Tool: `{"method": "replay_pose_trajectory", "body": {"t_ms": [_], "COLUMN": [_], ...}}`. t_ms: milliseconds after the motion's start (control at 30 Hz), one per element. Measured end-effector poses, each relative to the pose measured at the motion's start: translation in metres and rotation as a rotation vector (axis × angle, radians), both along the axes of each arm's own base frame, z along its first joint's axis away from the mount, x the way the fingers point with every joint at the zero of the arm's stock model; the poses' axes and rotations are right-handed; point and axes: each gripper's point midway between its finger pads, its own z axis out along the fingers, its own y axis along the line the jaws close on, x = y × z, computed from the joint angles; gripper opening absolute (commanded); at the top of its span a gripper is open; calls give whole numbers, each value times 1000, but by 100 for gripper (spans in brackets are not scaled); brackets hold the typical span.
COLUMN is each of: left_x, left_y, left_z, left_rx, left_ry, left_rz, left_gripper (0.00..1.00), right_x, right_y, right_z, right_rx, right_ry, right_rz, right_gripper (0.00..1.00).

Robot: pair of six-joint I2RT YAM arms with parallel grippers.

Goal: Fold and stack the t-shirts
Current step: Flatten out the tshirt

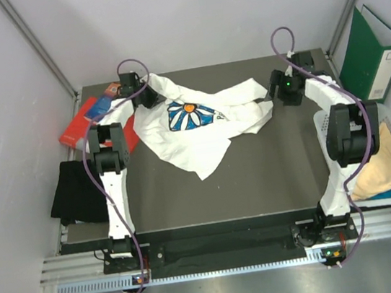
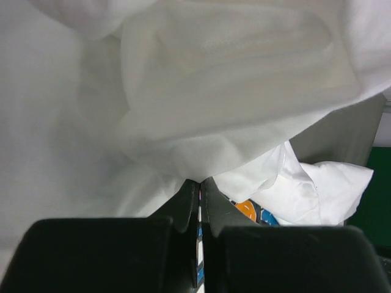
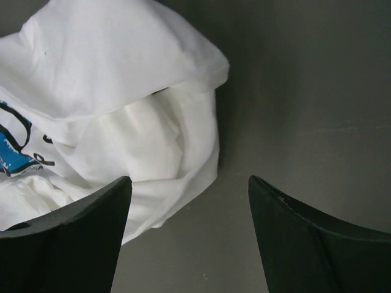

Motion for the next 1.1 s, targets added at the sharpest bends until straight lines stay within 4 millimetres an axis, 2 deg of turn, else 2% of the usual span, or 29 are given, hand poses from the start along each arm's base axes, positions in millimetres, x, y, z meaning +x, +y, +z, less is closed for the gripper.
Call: {"method": "replay_pose_trajectory", "body": {"t_ms": [133, 233, 300, 400, 467, 567, 667, 733, 967, 1100], "left_x": [1, 3, 4, 4, 2, -6, -11, -13, -22, -25], "left_y": [9, 17, 21, 26, 28, 30, 30, 30, 31, 31], "left_z": [13, 38, 60, 94, 115, 131, 135, 131, 111, 108], "left_rx": [9, 19, 25, 34, 40, 49, 56, 59, 70, 79], "left_ry": [-22, -67, -106, -169, -206, -229, -234, -226, -168, -156], "left_rz": [11, 18, 23, 24, 26, 24, 20, 17, 10, 3], "left_gripper": [0, 0, 0, 0, 0, 0, 0, 0, 0, 0], "right_x": [9, 16, 20, 28, 34, 41, 45, 46, 75, 94], "right_y": [-30, -45, -44, -31, -23, -13, -5, -1, 4, 5], "right_z": [4, 8, 10, 9, 1, -19, -41, -47, -30, -26], "right_rx": [45, 83, 110, 172, 222, 290, 336, 368, 424, 448], "right_ry": [-21, -40, -55, -67, -63, -30, 13, 24, -57, -93], "right_rz": [-102, -155, -159, -141, -129, -118, -121, -122, -115, -108], "right_gripper": [79, 79, 79, 77, 76, 75, 75, 74, 72, 72]}}
